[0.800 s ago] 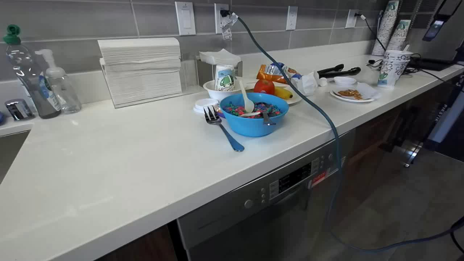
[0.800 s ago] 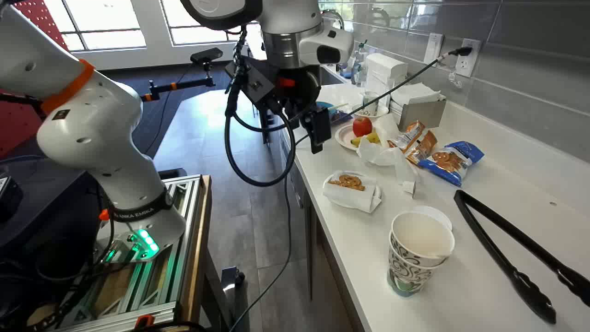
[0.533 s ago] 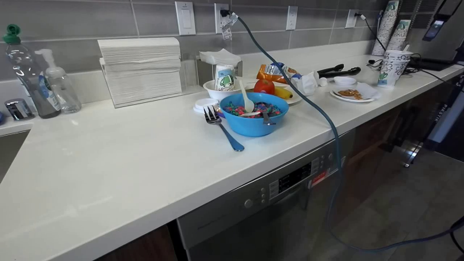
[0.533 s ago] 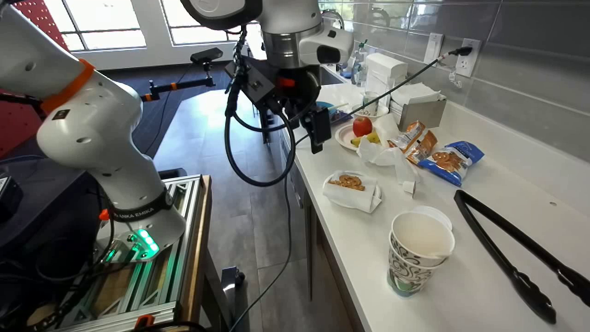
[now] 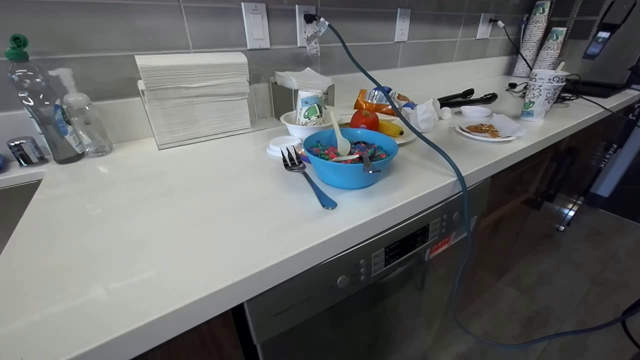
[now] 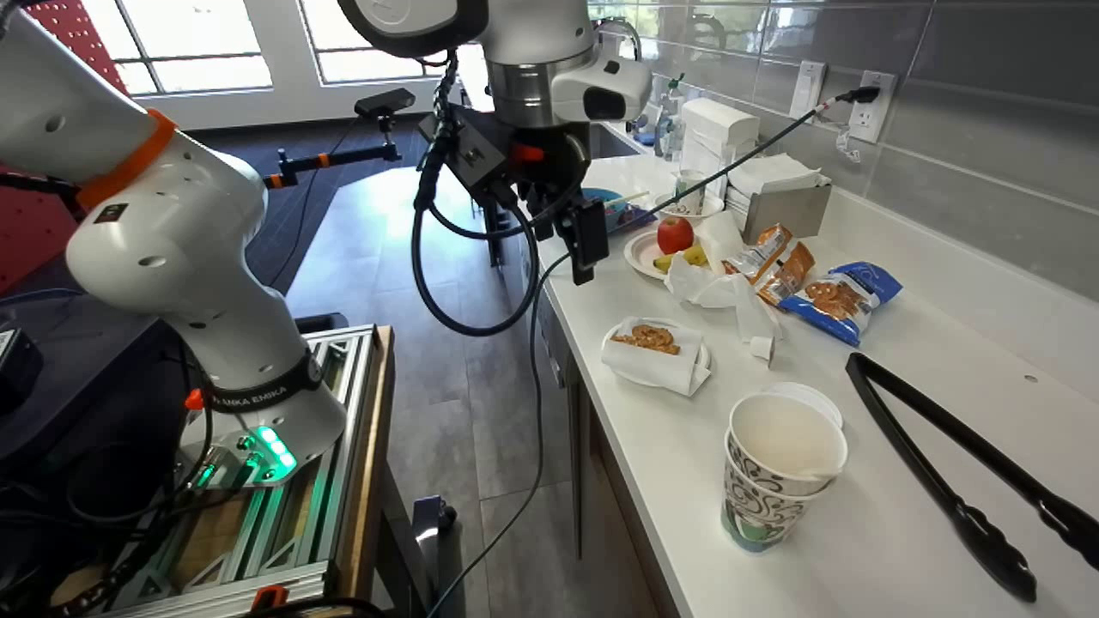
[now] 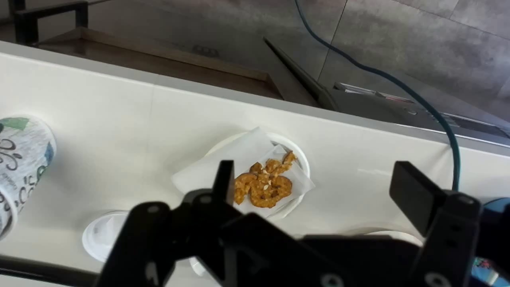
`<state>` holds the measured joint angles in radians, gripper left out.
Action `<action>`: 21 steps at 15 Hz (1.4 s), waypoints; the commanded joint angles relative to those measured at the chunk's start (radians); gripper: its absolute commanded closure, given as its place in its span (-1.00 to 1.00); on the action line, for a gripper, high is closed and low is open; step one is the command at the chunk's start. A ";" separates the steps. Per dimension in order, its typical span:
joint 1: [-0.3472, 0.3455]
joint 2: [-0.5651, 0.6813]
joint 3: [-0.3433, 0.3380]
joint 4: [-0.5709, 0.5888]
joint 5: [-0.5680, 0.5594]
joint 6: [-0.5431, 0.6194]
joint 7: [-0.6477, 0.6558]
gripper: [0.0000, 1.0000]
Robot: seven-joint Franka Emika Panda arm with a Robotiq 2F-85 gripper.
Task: Press a button on the dishwasher.
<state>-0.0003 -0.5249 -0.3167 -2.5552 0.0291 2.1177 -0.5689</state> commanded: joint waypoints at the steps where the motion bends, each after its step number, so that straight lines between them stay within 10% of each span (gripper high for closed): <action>1: -0.022 -0.074 0.098 -0.122 0.008 0.002 0.134 -1.00; 13: 0.009 -0.393 0.219 -0.235 0.214 -0.162 0.454 -1.00; 21: 0.006 -0.314 0.198 -0.187 0.191 -0.128 0.411 -1.00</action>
<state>0.0060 -0.8394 -0.1181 -2.7443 0.2212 1.9923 -0.1577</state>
